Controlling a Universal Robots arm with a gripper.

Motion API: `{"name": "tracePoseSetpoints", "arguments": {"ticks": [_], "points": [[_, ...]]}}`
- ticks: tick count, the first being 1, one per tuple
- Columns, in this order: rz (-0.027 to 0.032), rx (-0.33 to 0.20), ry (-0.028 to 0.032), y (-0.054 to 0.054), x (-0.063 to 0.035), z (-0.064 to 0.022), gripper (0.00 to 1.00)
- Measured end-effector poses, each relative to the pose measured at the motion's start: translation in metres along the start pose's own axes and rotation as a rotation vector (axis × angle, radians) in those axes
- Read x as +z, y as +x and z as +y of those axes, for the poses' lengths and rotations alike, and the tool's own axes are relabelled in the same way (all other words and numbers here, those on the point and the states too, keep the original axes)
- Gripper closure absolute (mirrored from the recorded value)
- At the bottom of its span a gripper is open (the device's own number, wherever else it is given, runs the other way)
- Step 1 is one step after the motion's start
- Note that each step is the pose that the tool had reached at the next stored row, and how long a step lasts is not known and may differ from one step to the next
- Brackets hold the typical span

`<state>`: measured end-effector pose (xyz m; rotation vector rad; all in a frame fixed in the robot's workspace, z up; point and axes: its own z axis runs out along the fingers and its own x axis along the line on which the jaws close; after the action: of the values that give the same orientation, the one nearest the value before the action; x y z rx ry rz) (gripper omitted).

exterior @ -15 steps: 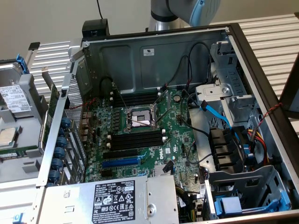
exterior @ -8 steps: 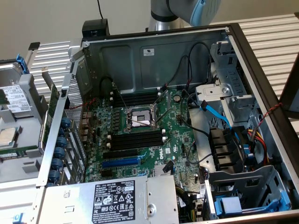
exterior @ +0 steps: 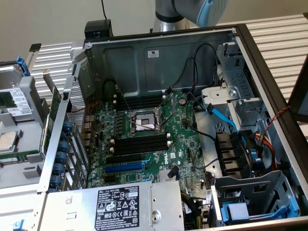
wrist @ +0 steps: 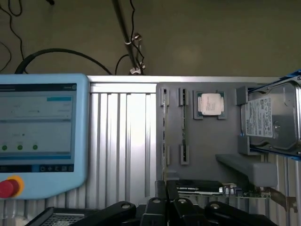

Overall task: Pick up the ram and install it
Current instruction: 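Pick up the ram and move it above insertion slot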

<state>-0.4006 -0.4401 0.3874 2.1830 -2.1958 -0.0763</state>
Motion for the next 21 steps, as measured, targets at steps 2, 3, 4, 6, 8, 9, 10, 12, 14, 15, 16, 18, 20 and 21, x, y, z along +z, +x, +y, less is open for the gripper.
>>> {"name": "tracePoseSetpoints", "arguments": {"ticks": [2,3,4,6,8,9,10,12,14,15,16,18,20,21], "points": [[0.0008,0.0,-0.0026,0.0,-0.0006,-0.0081,0.87],[0.0012,-0.001,-0.0041,0.0,-0.0009,-0.0123,0.87],[0.0017,-0.001,-0.0054,0.0,-0.0012,-0.0164,0.87],[0.0031,-0.001,-0.009,0.001,-0.0024,-0.0236,0.87],[0.0041,-0.002,-0.0116,0.001,-0.0042,-0.0293,0.87],[0.0045,-0.002,-0.0122,0.002,-0.0055,-0.0317,0.87],[0.0047,-0.003,-0.0128,0.002,-0.0068,-0.034,0.87],[0.0048,-0.004,-0.0135,0.002,-0.0098,-0.0388,0.87],[0.005,-0.004,-0.0148,0.003,-0.0139,-0.0438,0.87],[0.005,-0.005,-0.0156,0.003,-0.0164,-0.0465,0.87],[0.0049,-0.005,-0.0168,0.004,-0.019,-0.0496,0.87],[0.0049,-0.006,-0.02,0.004,-0.0242,-0.0558,0.87],[0.0051,-0.006,-0.0243,0.005,-0.0287,-0.0619,0.87],[0.0056,-0.007,-0.0272,0.005,-0.0305,-0.0651,0.87]]}}
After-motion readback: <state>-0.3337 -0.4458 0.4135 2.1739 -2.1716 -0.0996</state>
